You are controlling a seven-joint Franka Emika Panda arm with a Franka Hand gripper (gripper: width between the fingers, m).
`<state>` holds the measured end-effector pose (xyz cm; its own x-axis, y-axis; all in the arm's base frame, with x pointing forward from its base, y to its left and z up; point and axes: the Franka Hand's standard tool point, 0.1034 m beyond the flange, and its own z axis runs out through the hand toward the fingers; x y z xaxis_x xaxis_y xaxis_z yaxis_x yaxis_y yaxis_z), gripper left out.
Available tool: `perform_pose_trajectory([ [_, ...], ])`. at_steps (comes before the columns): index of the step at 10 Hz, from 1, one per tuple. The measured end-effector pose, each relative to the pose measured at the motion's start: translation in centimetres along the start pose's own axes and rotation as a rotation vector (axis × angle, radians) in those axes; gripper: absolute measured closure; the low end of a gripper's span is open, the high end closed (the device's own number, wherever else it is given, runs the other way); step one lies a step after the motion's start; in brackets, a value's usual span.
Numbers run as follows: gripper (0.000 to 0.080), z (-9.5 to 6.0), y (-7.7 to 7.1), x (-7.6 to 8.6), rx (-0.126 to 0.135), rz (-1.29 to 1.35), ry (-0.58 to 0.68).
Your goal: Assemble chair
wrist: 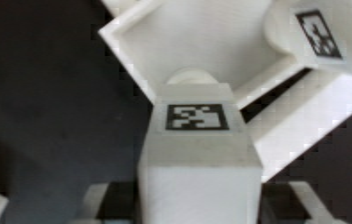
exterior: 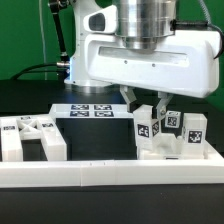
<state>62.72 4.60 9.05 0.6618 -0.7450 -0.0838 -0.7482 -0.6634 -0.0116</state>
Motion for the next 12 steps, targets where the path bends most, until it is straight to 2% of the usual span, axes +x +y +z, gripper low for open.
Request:
perform_pose_trajectory([
  [6, 0.0508, 0.02, -0.47, -0.16, 0.013, 0.554, 0.006],
  [8, 0.0508, 0.03, -0.52, -0.16, 0.016, 0.642, 0.003],
  [9, 0.0414, 0.06, -0.51, -0.18, 0.016, 0.634, 0.003],
  [10, 0.0247, 0.03, -0.48, -0.14, 0.015, 0.582, 0.003],
  [11, 0.0247, -0.03, -0.49, -0.11, 0.017, 0.545, 0.004],
  [12, 0.017, -0.08, -0.66, -0.17, 0.021, 0.52, 0.007],
])
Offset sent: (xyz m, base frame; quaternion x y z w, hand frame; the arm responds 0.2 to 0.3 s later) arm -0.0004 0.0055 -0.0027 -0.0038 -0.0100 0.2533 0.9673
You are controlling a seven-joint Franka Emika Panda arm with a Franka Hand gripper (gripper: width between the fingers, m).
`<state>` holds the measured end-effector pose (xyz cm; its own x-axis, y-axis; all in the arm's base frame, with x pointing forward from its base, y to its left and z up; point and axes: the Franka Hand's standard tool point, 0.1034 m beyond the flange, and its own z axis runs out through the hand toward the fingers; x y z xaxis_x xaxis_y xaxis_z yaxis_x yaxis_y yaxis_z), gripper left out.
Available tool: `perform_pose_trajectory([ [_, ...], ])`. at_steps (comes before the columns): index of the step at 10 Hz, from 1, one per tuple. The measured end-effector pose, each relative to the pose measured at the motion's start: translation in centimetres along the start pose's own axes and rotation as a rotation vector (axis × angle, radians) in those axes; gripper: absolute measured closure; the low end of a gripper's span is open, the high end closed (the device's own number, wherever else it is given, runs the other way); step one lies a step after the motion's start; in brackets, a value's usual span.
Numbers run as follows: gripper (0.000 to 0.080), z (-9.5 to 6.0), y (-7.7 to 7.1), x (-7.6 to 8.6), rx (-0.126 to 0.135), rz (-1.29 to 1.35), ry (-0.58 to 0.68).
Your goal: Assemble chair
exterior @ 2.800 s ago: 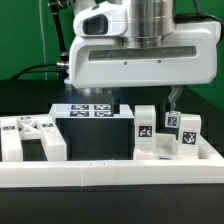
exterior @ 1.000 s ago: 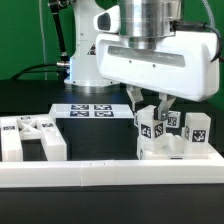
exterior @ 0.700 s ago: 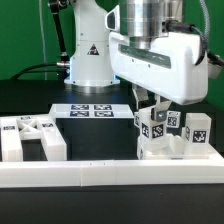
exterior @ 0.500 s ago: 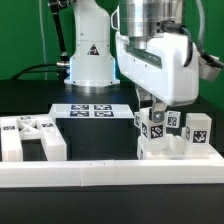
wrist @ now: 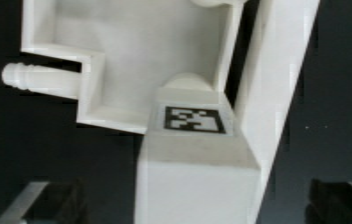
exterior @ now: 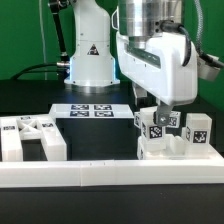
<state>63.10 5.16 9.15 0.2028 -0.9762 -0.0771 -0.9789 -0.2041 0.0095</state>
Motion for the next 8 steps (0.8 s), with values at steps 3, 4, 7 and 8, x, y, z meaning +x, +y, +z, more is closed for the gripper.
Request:
perform_pose_trajectory([
  [3, 0.0154, 0.12, 0.0, 0.04, 0.009, -0.38, 0.011],
  [4, 0.015, 0.1, -0.01, 0.17, 0.01, -0.49, 0.015],
  [7, 0.015, 0.07, -0.04, 0.08, 0.003, -0.655, 0.023],
  [8, 0.015, 0.1, 0.0, 0.26, 0.002, -0.714, 0.023],
])
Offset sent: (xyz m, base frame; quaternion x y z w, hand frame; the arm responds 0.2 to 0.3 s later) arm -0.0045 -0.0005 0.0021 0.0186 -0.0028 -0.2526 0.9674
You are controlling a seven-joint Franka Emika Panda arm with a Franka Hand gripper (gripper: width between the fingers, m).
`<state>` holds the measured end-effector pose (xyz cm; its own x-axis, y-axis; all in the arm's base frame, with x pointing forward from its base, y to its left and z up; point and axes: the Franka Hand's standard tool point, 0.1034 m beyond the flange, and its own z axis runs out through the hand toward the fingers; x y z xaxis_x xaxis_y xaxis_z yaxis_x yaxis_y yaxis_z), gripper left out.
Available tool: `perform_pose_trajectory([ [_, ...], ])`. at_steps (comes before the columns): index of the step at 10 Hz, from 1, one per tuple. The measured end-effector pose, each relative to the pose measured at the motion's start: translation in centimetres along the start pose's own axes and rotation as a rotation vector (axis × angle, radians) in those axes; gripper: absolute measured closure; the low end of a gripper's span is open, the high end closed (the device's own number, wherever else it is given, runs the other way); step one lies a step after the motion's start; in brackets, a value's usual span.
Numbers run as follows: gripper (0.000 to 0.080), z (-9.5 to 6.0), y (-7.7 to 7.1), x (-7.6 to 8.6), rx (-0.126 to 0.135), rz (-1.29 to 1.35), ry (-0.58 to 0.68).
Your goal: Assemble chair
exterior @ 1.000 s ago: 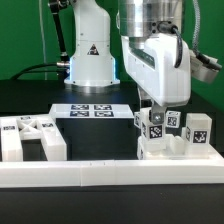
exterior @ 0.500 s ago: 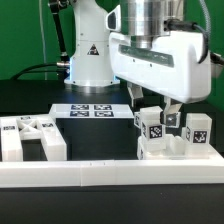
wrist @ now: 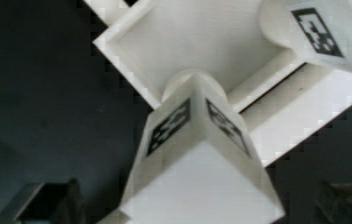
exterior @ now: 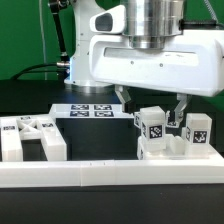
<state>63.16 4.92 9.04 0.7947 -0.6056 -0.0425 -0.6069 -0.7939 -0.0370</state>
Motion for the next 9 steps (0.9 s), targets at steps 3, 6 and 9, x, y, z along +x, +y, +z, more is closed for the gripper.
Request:
perform_pose_trajectory([
  [3, 0.015, 0.01, 0.08, 0.07, -0.007, -0.256, 0.005],
  [6, 0.015, -0.05, 0.08, 0.11, -0.011, -0.422, 0.007],
  [9, 0.015, -0.02, -0.03, 0.01, -0.014, -0.533, 0.007],
])
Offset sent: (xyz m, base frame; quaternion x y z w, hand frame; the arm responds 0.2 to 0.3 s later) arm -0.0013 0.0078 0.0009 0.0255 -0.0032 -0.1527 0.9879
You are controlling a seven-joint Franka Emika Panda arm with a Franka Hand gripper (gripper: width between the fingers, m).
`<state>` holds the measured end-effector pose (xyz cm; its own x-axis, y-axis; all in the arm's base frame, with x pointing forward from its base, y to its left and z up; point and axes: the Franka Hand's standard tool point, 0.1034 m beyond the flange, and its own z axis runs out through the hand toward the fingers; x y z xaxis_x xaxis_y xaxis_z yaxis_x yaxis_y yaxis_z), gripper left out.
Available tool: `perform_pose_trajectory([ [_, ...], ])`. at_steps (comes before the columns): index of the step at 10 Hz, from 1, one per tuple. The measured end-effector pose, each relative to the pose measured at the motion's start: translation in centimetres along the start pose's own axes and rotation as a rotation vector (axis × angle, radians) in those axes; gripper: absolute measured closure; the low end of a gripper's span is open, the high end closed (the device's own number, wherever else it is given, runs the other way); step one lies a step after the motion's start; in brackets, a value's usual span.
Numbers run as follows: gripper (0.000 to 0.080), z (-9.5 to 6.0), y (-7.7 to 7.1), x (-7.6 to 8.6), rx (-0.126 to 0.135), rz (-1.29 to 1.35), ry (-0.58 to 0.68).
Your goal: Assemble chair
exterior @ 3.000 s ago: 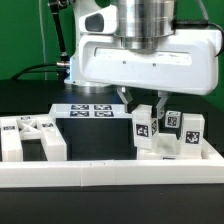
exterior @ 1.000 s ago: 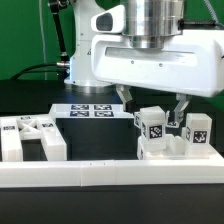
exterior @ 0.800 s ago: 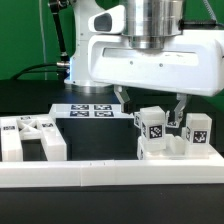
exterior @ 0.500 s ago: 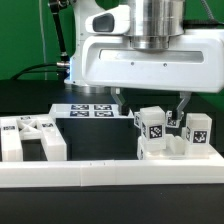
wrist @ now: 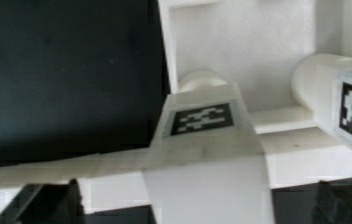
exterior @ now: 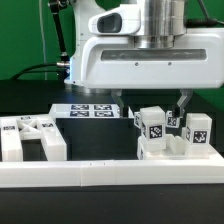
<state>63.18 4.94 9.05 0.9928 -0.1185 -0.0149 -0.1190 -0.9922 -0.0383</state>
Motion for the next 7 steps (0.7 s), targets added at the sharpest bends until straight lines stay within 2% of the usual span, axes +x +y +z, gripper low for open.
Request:
perform_pose_trajectory([
  [2, 0.0167, 0.03, 0.06, 0.0, 0.0, 0.001, 0.0],
  [3, 0.037, 0.04, 0.07, 0.0, 0.0, 0.003, -0.001],
  [4, 0.0508, 0.03, 0.06, 0.01, 0.0, 0.039, 0.0],
  [6, 0.0511, 0.04, 0.05, 0.0, 0.002, 0.081, -0.001],
  [7, 0.0511, 0.06, 0.02, -0.01, 0.002, 0.204, -0.001],
])
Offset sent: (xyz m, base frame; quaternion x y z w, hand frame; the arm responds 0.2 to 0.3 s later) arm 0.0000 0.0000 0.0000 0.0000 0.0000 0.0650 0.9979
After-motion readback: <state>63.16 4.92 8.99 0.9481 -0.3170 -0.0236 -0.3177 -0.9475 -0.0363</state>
